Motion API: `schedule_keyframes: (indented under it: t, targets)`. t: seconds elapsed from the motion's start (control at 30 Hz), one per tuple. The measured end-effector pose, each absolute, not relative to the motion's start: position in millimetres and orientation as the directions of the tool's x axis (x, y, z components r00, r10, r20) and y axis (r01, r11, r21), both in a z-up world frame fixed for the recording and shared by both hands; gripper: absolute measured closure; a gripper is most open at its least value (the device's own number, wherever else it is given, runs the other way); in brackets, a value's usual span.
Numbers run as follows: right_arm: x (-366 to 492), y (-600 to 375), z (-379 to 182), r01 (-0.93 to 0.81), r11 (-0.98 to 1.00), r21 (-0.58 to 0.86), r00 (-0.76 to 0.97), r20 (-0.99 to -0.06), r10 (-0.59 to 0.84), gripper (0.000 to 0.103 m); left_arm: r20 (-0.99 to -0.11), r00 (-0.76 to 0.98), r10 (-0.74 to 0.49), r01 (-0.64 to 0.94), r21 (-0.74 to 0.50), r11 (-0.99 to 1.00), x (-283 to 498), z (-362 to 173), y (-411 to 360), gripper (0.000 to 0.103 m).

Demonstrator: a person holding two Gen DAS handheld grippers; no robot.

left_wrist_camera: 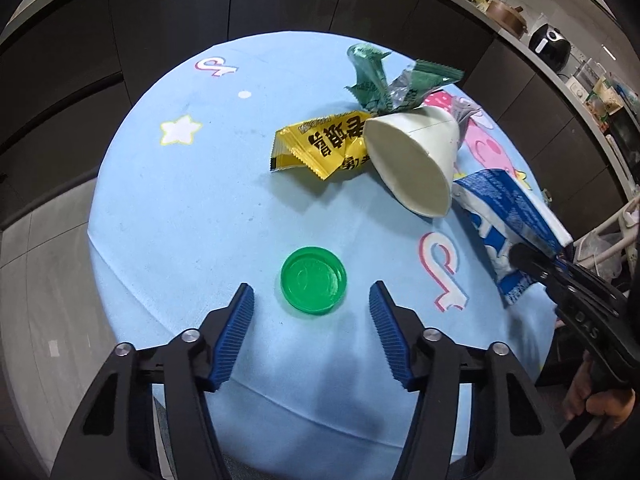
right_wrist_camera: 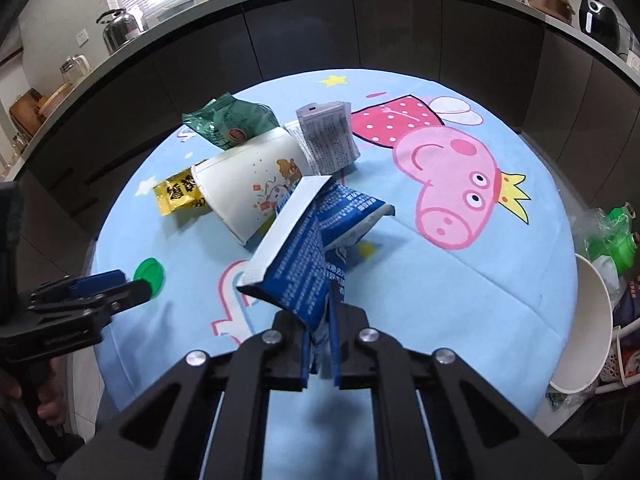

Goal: Collect trash
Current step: 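Grasp the blue-white carton with the right tool while the left tool grasps the green bottle cap, then carry the carton and green cap over the white bucket and open both tools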

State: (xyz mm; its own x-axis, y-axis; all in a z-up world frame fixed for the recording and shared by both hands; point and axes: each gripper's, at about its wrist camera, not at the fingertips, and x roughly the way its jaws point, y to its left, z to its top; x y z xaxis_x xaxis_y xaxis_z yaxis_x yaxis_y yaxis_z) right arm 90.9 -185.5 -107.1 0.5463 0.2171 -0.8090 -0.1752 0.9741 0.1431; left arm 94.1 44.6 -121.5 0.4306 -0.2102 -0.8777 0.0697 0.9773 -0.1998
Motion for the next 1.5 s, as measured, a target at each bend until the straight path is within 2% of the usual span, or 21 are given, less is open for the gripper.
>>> schedule_keyframes:
  t: [0.23, 0.37, 0.67, 0.87, 1.2, 1.5]
  targets:
    - [86, -190, -98, -0.179, 0.97, 0.163, 0.569, -0.787, 0.238, 0.095, -0.886, 0.431, -0.169, 0.07, -0.154, 0.986, 99, -122, 39, 0.054]
    - [84, -193, -96, -0.174, 0.969, 0.177, 0.576, -0.78, 0.246, 0.095, -0.889, 0.439, -0.132, 0.065, -0.115, 0.991, 100, -122, 38, 0.068]
    - [81, -199, -95, -0.163, 0.968, 0.193, 0.584, -0.771, 0.252, 0.095, -0.888, 0.431, -0.158, 0.061, -0.146, 0.987, 100, -121, 42, 0.069]
    - [76, -206, -86, -0.161, 0.965, 0.207, 0.606, -0.751, 0.262, 0.095, -0.868, 0.46, -0.188, 0.084, -0.168, 0.982, 95, -98, 37, 0.069]
    - [64, -228, -54, -0.15, 0.961, 0.232, 0.674, -0.687, 0.271, 0.095, -0.788, 0.533, -0.307, 0.233, -0.211, 0.949, 101, -34, -10, 0.069]
    - [50, -280, -30, -0.056, 0.968, 0.245, 0.749, -0.63, 0.202, 0.095, -0.732, 0.535, -0.421, 0.4, -0.22, 0.89, 111, 6, -77, 0.069]
